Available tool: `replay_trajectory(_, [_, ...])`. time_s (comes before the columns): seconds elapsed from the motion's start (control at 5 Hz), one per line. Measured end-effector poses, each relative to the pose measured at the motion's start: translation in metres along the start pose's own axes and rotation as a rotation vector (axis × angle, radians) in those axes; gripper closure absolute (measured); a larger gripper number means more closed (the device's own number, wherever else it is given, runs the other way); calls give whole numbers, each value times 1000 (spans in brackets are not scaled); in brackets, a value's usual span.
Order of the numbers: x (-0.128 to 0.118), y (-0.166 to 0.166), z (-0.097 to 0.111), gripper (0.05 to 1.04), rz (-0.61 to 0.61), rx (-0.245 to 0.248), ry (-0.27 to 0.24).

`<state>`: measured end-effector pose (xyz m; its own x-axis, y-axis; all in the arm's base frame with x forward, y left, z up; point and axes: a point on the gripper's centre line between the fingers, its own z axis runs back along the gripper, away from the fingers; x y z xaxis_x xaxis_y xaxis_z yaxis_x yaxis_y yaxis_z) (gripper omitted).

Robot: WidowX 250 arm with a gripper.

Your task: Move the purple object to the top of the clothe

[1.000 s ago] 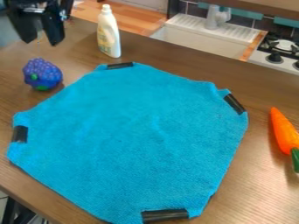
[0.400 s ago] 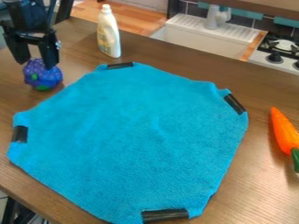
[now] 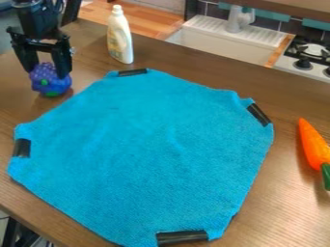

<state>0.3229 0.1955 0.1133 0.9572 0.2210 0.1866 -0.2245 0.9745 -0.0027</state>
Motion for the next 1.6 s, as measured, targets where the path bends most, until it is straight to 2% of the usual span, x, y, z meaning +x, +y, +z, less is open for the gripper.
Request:
replay_trajectory(0.4, [4,3,-5,161,102,-18,27])
replay_trajectory(0.6, [1,-2,0,176,116,-47,32])
replay_trajectory(0.8, [1,-11,17,184,116,-89,20])
replay_trajectory(1.0, [11,-22,46,184,111,-127,-28])
replay_trajectory(1.2, [16,-36,54,184,93,-146,-28])
replay_trajectory(1.6, [21,-82,48,184,12,-144,-3])
